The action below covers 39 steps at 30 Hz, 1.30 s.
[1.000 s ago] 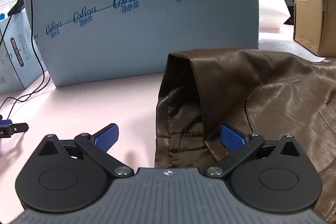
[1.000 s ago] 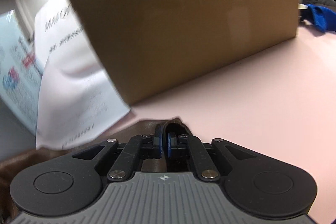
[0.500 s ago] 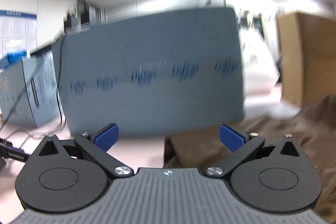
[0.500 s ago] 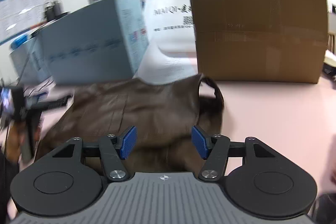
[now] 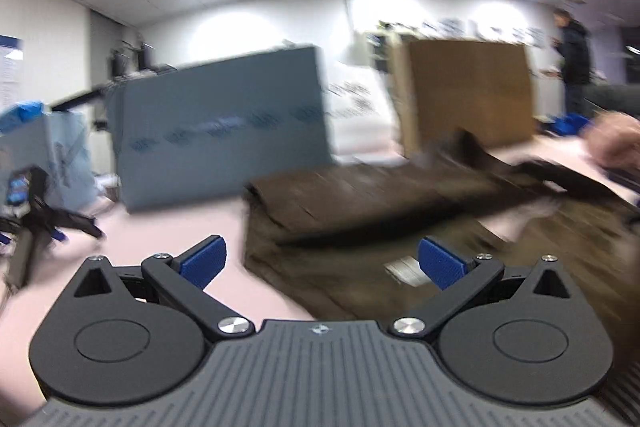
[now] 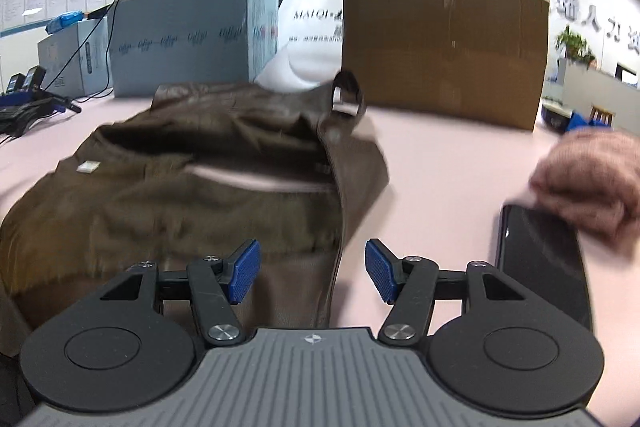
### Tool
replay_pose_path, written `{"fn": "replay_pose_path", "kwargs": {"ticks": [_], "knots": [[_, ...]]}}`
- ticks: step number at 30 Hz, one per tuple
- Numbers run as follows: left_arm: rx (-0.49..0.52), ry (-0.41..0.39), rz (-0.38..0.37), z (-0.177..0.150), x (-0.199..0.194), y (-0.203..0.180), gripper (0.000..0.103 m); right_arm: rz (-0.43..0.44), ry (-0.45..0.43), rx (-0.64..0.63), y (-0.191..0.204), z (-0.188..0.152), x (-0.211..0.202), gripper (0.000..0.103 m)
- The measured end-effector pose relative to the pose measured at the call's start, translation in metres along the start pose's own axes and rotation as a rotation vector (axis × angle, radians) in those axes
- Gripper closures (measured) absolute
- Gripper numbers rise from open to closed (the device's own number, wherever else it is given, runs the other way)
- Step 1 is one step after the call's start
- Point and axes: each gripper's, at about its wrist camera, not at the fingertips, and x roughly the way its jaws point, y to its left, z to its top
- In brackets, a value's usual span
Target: Fold clothes
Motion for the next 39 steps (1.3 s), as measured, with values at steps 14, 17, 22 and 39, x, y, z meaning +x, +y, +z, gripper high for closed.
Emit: {"fn": "replay_pose_path", "kwargs": {"ticks": [14, 17, 22, 39], "knots": [[-0.313, 0.349, -0.192, -0.029, -0.025, -0.034, 0.019, -0.024, -0.138, 0.117, 0.016, -0.027, -0.017, 0.044], [-0.364, 0.449, -0.269, -0.038, -0.022, -0.040, 0.061, -0.003, -0.159, 0.173, 0.012, -0.028, -0.019, 0.038], [-0.396, 0.498, -0.241, -0.051, -0.011, -0.043, 0.075, -0.016, -0.181, 0.185, 0.013, -0.032, -0.020, 0.041], [-0.464, 0.344, -0.286, -0.052, -0.024, -0.031, 0.015, 0.025, -0.320, 0.325, -0.007, -0.042, -0.048, 0.102]]}}
